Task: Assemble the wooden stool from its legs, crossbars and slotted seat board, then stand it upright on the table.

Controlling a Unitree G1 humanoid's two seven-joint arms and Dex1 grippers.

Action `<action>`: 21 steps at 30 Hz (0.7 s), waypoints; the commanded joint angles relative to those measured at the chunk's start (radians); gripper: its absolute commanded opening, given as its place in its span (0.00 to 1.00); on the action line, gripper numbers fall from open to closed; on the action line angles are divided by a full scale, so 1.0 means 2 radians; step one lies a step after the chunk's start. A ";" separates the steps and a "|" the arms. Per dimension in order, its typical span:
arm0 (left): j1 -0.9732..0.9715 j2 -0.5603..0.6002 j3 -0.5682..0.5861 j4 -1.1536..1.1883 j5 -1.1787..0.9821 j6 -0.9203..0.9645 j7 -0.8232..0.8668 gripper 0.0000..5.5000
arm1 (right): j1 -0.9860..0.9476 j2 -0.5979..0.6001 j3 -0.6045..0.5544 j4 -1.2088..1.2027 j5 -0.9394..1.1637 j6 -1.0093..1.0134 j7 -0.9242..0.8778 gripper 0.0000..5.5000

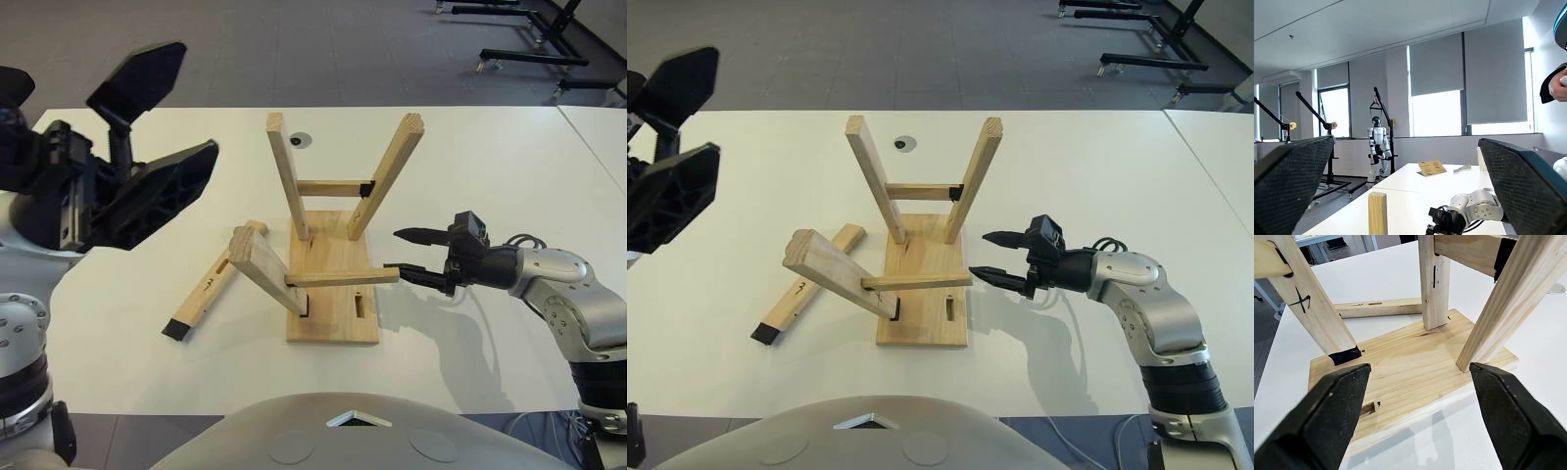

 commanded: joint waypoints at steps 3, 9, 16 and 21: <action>-0.033 -0.010 -0.045 -0.026 -0.037 0.041 0.033 0.98 | -0.015 0.007 0.006 0.000 -0.003 0.003 -0.006 0.68; 0.044 0.003 -0.117 -0.052 -0.008 0.106 0.030 0.98 | -0.012 0.004 0.015 -0.006 -0.005 0.005 -0.003 0.68; 0.113 -0.012 -0.163 -0.028 0.100 0.119 0.013 0.98 | -0.011 -0.006 0.014 -0.011 -0.004 0.007 0.002 0.68; 0.112 -0.019 -0.138 -0.017 0.121 0.103 -0.021 0.98 | -0.004 -0.001 0.012 -0.013 -0.003 0.004 -0.006 0.68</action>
